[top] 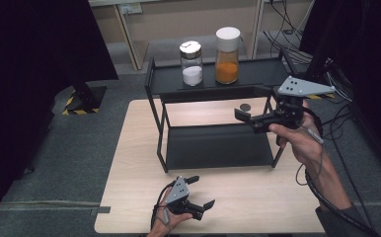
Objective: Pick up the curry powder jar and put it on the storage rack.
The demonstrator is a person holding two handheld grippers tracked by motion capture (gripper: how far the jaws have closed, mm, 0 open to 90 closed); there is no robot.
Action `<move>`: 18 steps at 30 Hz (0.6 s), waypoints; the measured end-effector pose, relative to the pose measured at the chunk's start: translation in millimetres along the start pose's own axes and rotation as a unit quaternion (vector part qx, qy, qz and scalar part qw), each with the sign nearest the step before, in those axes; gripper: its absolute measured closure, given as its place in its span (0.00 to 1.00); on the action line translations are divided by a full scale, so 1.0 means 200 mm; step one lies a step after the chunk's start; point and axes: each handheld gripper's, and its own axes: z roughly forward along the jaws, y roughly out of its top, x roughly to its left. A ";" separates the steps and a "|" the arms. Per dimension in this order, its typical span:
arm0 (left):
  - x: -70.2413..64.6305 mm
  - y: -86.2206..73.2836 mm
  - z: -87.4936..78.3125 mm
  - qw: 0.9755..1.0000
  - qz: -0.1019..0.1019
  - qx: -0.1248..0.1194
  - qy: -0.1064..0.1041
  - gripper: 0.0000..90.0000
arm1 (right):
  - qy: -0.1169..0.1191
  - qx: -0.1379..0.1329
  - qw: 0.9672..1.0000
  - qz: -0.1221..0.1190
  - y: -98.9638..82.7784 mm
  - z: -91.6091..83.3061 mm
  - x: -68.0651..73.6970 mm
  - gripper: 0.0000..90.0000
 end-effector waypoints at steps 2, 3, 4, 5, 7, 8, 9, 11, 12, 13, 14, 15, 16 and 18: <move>0.00 0.00 0.00 1.000 0.000 0.001 0.000 0.02 | 0.008 0.001 1.000 -0.001 -0.02 -0.01 0.01 0.00; 0.00 0.00 0.00 1.000 0.001 0.001 0.000 0.02 | 0.011 0.001 1.000 -0.001 -0.04 -0.02 0.01 0.00; 0.00 0.00 0.00 1.000 0.001 0.000 0.000 0.02 | 0.013 0.002 1.000 -0.002 -0.05 -0.02 0.02 0.00; 0.00 0.00 0.00 1.000 0.001 0.001 0.000 0.02 | 0.016 0.001 1.000 -0.003 -0.06 -0.02 0.02 0.00; 0.00 0.00 0.00 1.000 0.001 0.001 0.000 0.02 | 0.022 0.002 1.000 -0.004 -0.09 -0.03 0.03 0.00; 0.00 0.00 0.00 1.000 0.002 0.001 0.001 0.02 | 0.024 0.001 1.000 -0.007 -0.11 -0.03 0.04 0.00; 0.00 0.00 0.00 1.000 0.001 0.000 0.001 0.02 | 0.027 0.000 1.000 -0.007 -0.13 -0.03 0.04 0.00; 0.00 0.00 -0.01 1.000 0.001 -0.002 0.002 0.02 | 0.037 -0.002 0.999 -0.006 -0.17 -0.03 0.04 0.00; 0.00 0.00 -0.01 1.000 0.001 -0.002 0.002 0.02 | 0.040 -0.001 0.999 -0.007 -0.19 -0.03 0.05 0.00; 0.00 0.00 -0.01 1.000 0.000 -0.002 0.002 0.02 | 0.042 0.001 0.999 -0.008 -0.21 -0.03 0.05 0.00; 0.00 0.00 -0.01 1.000 -0.001 -0.004 0.002 0.02 | 0.043 0.002 0.999 -0.010 -0.23 -0.03 0.06 0.00; 0.00 0.00 -0.01 1.000 0.000 -0.003 0.002 0.02 | 0.043 0.003 0.999 -0.011 -0.25 -0.03 0.06 0.00; 0.00 0.00 -0.01 1.000 0.000 -0.004 0.002 0.02 | 0.043 0.002 0.999 -0.012 -0.28 -0.03 0.07 0.00; 0.00 0.00 0.00 1.000 0.000 -0.004 0.002 0.02 | 0.047 0.003 0.999 -0.011 -0.33 -0.03 0.07 0.00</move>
